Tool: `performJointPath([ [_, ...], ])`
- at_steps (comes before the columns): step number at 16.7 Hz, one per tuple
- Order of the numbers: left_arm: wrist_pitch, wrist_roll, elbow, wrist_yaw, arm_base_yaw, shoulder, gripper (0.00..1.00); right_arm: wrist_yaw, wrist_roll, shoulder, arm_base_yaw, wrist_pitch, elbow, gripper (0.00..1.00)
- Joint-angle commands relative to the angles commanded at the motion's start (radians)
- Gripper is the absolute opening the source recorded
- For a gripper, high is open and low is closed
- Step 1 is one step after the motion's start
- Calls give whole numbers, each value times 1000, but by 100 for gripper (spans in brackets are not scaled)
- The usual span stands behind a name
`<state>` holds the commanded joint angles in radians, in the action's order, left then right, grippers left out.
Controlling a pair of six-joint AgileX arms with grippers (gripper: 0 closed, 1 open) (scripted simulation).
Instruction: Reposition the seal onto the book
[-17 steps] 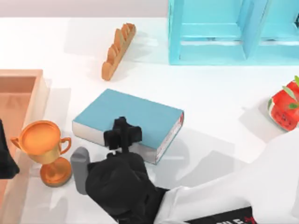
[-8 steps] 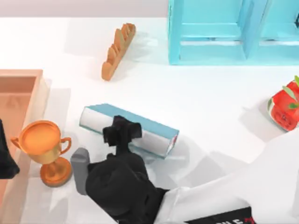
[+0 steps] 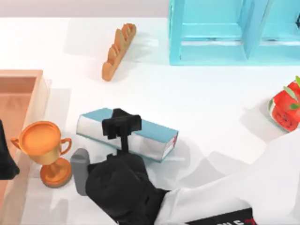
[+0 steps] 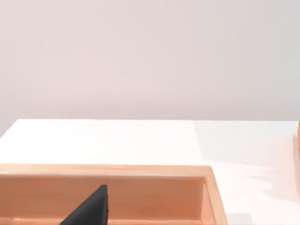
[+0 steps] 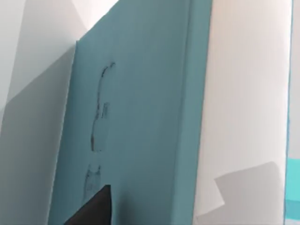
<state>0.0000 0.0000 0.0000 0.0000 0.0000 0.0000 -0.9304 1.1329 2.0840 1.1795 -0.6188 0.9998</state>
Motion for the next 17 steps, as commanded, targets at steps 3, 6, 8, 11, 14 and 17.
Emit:
performJointPath([
  [3, 0, 0, 0, 0, 0, 0, 100, 0, -1, 1, -1, 0, -1, 100],
  [6, 0, 0, 0, 0, 0, 0, 100, -18, -35, -2, 29, 39, -3, 100],
  [8, 0, 0, 0, 0, 0, 0, 100, -54, -98, -7, 87, 116, -5, 100],
  [11, 0, 0, 0, 0, 0, 0, 100, -130, -243, -31, 204, 297, -3, 100],
  [14, 0, 0, 0, 0, 0, 0, 100, -220, -424, -74, 315, 493, 8, 100],
  [17, 0, 0, 0, 0, 0, 0, 100, -293, -535, -106, 387, 605, 12, 100],
])
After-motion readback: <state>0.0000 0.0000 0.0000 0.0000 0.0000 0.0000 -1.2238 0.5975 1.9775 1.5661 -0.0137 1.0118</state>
